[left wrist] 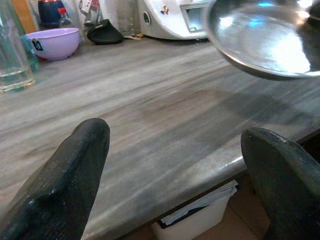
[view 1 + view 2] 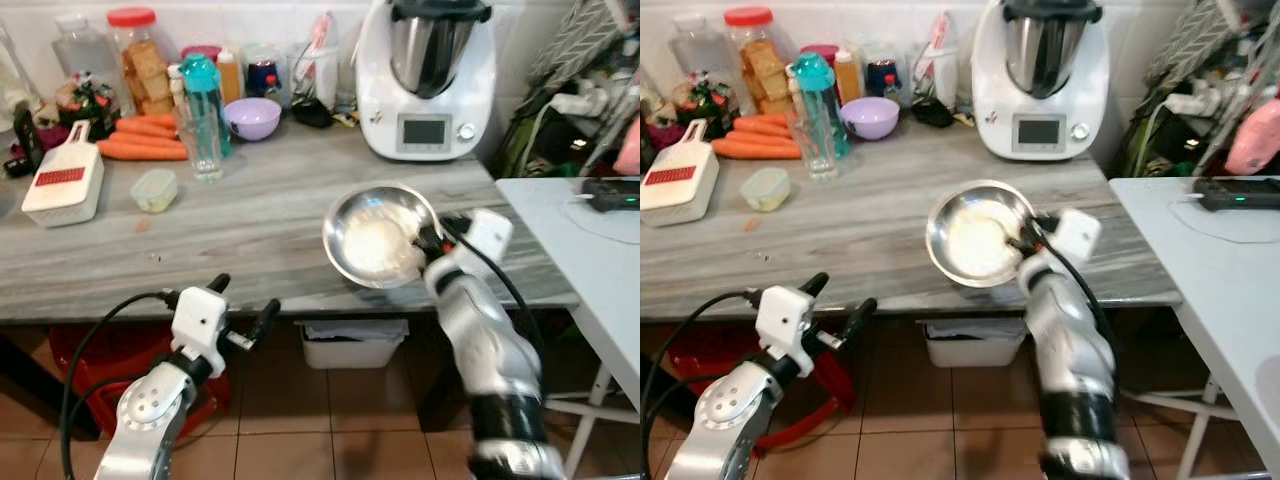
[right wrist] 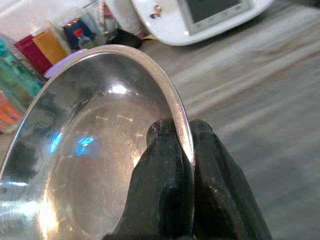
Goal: Setting the table
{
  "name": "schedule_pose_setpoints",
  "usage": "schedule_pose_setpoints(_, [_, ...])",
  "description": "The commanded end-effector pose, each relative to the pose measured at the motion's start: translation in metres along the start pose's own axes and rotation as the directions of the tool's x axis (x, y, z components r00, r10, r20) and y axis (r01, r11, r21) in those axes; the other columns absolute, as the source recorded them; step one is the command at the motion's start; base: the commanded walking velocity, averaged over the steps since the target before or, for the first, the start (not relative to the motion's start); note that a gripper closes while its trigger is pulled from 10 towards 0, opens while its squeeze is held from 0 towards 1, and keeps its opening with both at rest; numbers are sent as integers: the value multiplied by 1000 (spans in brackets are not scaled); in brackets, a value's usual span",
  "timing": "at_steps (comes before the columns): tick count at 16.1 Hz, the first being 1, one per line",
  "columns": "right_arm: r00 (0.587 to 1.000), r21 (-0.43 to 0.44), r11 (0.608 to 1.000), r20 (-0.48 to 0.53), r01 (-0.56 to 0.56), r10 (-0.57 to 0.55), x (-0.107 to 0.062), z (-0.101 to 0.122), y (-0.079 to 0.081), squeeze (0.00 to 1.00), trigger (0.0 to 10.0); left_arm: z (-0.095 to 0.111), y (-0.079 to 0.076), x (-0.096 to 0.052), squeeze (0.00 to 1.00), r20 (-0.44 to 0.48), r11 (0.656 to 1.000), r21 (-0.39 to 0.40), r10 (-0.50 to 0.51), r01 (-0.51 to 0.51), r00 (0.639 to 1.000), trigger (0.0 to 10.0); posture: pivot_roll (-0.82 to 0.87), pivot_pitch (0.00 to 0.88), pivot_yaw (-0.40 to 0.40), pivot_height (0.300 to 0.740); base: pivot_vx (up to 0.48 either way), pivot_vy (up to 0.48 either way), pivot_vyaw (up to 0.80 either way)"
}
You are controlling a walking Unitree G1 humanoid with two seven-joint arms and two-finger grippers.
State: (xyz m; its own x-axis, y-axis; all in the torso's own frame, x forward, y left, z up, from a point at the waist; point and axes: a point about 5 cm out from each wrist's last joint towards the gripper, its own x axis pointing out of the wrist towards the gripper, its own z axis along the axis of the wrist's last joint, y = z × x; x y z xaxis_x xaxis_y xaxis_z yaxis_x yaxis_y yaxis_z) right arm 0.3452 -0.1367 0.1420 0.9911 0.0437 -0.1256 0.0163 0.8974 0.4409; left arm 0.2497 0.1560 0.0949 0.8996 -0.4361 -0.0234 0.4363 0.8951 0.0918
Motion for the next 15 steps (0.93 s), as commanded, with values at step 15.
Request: schedule_pose_setpoints(15, [973,89,995,-230,47,-25,42,-20,37,0,10000,10,-7,0,0,15,996,14,-85,84,996,10000,-20,20,0,740,0,0,0])
